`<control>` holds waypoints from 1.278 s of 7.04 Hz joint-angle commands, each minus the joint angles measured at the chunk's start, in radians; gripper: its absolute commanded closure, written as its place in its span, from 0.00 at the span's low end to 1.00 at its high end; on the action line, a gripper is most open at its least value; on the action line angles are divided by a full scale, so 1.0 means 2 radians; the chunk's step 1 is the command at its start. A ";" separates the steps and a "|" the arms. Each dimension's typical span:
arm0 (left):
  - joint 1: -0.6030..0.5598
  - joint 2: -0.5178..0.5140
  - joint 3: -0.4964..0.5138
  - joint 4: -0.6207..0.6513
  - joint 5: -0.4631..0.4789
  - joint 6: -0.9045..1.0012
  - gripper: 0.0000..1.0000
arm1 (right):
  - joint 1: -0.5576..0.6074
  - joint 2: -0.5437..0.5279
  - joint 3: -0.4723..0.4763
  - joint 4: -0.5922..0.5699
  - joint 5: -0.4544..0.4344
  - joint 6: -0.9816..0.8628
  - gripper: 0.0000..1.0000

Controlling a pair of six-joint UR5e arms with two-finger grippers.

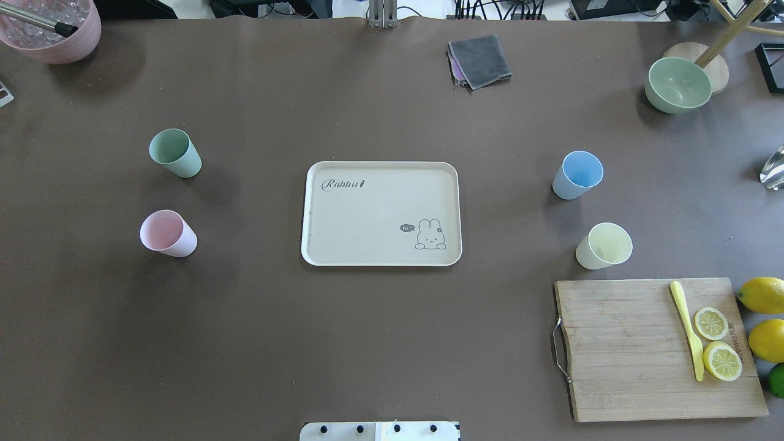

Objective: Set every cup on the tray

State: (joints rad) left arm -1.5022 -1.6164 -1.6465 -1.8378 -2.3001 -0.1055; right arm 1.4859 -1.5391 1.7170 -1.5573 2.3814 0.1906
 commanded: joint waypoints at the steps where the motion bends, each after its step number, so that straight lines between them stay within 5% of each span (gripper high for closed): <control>1: 0.023 -0.003 -0.003 -0.043 0.000 -0.015 0.02 | -0.001 0.003 0.025 0.001 0.012 0.014 0.00; 3: 0.035 -0.004 -0.004 -0.102 0.000 -0.062 0.02 | -0.020 0.032 0.030 -0.006 0.017 0.027 0.00; 6: 0.080 -0.030 -0.007 -0.100 0.006 -0.188 0.02 | -0.087 0.039 0.039 0.005 0.003 0.090 0.00; 9: 0.086 -0.023 -0.022 -0.111 0.006 -0.219 0.02 | -0.156 0.043 0.119 0.009 0.000 0.227 0.00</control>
State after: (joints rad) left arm -1.3337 -1.6710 -1.6787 -2.0451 -2.2884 -0.5229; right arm 1.2392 -1.4559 1.8809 -1.5461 2.3833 0.5288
